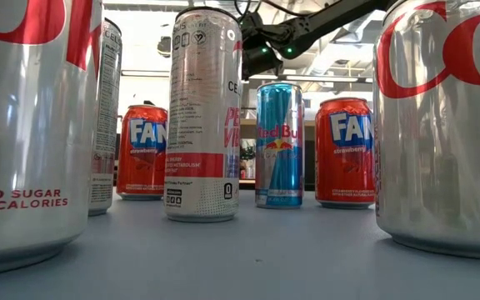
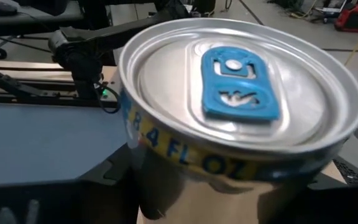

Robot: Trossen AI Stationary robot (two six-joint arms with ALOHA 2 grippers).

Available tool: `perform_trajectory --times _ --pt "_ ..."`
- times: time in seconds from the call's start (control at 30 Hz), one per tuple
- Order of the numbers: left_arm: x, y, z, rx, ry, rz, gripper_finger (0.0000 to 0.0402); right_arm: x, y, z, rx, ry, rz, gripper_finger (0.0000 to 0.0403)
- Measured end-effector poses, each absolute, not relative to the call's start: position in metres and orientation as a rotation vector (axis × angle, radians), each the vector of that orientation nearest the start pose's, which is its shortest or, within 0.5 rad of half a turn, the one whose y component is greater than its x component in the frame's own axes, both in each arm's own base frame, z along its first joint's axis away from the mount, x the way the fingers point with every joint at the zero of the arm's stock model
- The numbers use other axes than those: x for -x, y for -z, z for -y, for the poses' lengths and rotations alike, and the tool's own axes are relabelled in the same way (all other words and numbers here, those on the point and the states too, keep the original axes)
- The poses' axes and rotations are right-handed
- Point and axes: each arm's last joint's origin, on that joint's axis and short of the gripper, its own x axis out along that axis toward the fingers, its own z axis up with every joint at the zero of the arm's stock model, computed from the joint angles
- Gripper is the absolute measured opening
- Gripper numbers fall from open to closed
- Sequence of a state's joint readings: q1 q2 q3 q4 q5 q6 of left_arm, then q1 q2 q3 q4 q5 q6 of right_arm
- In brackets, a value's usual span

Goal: Place canned beverage on shelf
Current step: Put the middle blue soda can on the shelf

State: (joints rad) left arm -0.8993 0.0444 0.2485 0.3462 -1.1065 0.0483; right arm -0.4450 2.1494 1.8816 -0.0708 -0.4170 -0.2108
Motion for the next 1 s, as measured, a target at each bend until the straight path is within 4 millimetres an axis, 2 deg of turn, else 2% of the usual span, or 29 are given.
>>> perform_trajectory --times 0.13,0.4,0.73,1.0 --pt "-0.053 -0.266 0.025 0.417 -0.209 0.291 0.0272 -0.461 -0.287 0.208 0.074 0.029 -0.313 0.0261" --pt "-0.053 -0.266 0.025 0.418 -0.209 0.291 0.0272 -0.461 -0.288 0.208 0.086 0.051 -0.315 0.0265" --pt "-0.053 -0.266 0.025 0.418 -0.209 0.291 0.0272 -0.449 -0.303 0.223 0.060 0.085 -0.361 0.0266" --pt "-0.053 -0.266 0.025 0.406 -0.210 0.290 0.0272 -0.451 -0.303 0.219 0.059 0.070 -0.365 0.0266"
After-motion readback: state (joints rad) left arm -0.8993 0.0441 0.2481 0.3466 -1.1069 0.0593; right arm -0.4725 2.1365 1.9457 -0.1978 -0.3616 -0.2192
